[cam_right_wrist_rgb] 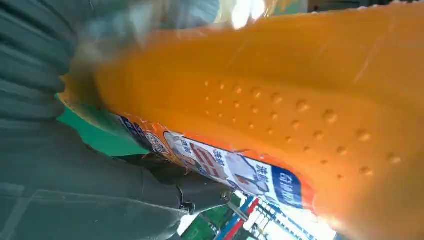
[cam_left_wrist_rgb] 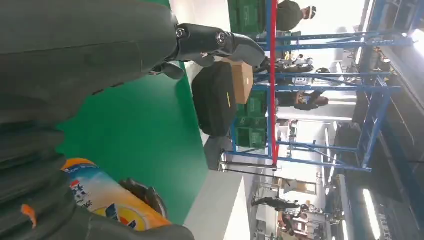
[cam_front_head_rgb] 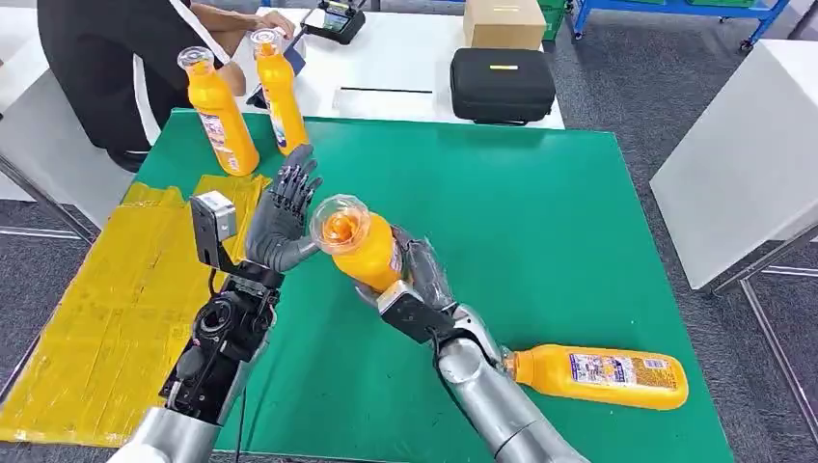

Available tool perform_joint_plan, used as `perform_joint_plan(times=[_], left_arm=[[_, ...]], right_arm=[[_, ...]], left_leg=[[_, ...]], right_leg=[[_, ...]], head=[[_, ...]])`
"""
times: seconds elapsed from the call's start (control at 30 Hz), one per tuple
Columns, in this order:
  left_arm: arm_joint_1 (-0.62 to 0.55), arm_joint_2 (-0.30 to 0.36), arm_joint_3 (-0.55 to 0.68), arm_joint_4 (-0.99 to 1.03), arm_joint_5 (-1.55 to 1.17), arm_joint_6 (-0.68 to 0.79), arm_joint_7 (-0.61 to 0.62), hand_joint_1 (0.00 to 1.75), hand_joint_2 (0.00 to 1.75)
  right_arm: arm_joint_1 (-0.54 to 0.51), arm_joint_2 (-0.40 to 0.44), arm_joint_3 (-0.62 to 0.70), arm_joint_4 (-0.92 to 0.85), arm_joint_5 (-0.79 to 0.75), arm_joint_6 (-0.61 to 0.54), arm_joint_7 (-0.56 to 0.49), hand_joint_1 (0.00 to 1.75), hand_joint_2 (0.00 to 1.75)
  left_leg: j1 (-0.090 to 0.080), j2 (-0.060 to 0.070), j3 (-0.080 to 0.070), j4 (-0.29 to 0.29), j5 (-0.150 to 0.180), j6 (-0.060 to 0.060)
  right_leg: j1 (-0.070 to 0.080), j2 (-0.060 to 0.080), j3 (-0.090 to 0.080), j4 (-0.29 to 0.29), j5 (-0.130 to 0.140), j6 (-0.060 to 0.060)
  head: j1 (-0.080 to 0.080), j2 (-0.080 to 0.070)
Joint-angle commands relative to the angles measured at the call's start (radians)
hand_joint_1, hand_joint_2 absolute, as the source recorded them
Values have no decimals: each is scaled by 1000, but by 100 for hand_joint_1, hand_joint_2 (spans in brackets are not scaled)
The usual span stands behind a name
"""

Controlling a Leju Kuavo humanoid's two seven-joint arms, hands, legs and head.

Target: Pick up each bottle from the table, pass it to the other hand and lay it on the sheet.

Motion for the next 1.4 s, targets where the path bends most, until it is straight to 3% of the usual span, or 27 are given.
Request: perform_joint_plan(times=[0.03,0.6,0.73,0.87,1.03,1.4], left_arm=[[-8,26,-22,34,12,-2,-6,0,175],[-4,19,-17,35,11,-4,-5,0,175],[-6,16,-22,35,10,-9,-10,0,175],[-20,6,-27,45,6,-11,-14,0,175],[-44,-15,-52,70,-5,-35,-18,0,175],[-69,-26,-56,109,-5,-44,-20,0,175]], right_arm=[[-63,-24,-42,17,-84,-46,-18,175,175],[-123,-16,-241,80,-257,-129,-62,175,175],[-144,-11,-231,119,-242,-138,-62,175,175],[-191,10,-175,219,-148,-222,-50,175,175],[-223,34,-120,334,-85,-234,-21,175,175],[-232,61,-66,387,-18,-227,12,175,175]], left_leg=[[0,2,4,0,-2,-1],[0,2,3,0,-1,-1],[0,2,3,0,-1,-1],[0,4,6,1,-3,-2],[0,4,6,1,-3,-2],[0,3,5,1,-2,-2]], right_leg=[[0,0,3,0,-1,-1],[0,0,3,0,-1,-1],[0,1,3,0,-1,-1],[0,2,5,1,-2,-2],[1,2,5,0,-2,-2],[0,1,4,1,-2,-2]], head=[[0,0],[0,0],[0,0],[0,0],[0,0],[0,0]])
